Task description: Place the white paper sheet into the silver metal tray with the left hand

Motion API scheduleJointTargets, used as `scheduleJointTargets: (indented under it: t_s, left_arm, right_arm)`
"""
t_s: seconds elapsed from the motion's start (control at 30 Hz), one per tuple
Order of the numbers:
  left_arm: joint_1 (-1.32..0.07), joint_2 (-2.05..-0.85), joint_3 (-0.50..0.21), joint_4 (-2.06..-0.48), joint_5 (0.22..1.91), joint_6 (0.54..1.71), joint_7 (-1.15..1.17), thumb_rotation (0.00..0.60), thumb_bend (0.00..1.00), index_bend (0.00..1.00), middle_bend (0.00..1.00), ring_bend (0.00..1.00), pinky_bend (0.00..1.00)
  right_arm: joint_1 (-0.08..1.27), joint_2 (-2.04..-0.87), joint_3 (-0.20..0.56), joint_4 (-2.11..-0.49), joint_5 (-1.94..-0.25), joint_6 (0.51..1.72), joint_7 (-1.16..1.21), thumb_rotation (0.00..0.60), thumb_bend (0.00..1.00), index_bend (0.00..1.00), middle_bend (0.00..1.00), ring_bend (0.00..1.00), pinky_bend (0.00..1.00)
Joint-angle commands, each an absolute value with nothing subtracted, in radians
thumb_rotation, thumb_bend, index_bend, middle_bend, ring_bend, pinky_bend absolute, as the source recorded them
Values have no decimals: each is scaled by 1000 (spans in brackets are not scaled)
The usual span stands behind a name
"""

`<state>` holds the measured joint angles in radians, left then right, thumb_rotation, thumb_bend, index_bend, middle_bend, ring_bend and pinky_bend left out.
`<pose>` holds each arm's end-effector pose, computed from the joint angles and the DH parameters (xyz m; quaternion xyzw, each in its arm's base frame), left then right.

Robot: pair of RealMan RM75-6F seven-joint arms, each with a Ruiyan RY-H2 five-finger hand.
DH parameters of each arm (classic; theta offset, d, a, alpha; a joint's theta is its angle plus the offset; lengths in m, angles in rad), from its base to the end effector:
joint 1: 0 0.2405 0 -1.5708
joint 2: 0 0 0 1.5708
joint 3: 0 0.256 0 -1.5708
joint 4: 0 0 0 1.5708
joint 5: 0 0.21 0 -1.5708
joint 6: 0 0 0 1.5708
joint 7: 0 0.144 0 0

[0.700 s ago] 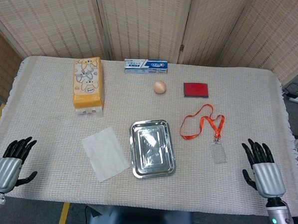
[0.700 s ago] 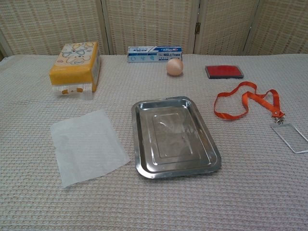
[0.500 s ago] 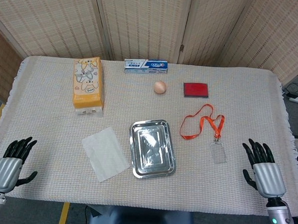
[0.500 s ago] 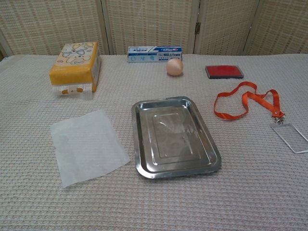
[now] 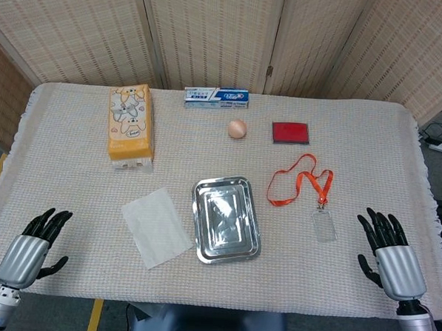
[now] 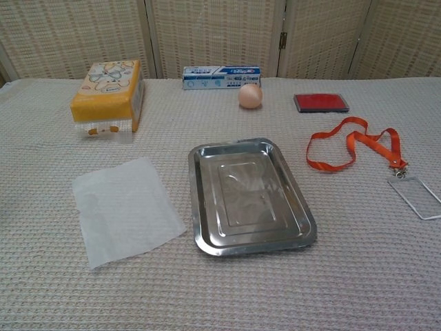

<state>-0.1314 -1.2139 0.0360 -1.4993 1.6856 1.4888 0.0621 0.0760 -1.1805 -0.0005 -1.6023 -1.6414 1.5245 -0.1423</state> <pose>-0.2984 0.1751 0.1167 -0.6856 -0.3280 -0.3859 0.5229 -0.2916 -0.1660 0.1314 0.6510 -0.3324 0.3841 0.5641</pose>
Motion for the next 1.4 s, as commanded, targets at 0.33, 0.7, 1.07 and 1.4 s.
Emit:
scheduleJointTargets:
  t_s: [0.33, 0.7, 1.07, 1.4]
  left_arm:
    - [-221, -1332, 60, -1246, 1818, 1504, -127, 600, 284, 404, 1000, 1000, 1000]
    - [-306, -1478, 81, -916, 1936, 1593, -252, 600, 287, 442, 1000, 1000, 1000]
    - [-340, -1672, 78, -590, 1882, 1596, -384, 600, 287, 434, 1000, 1000, 1000]
    - [-381, -1780, 95, -463, 1859, 1566, -421, 600, 290, 409, 1000, 1000, 1000]
  right_arm:
    - [85, -1178, 4, -1602, -1631, 1503, -130, 600, 445, 0, 0, 0, 0]
    - [86, -1160, 0, -1611, -1631, 1496, -106, 600, 445, 0, 0, 0, 0]
    - [82, -1147, -2, -1628, -1634, 1501, -90, 600, 444, 0, 0, 0, 0]
    - [82, -1127, 2, -1633, -1622, 1496, -52, 600, 445, 0, 0, 0, 0]
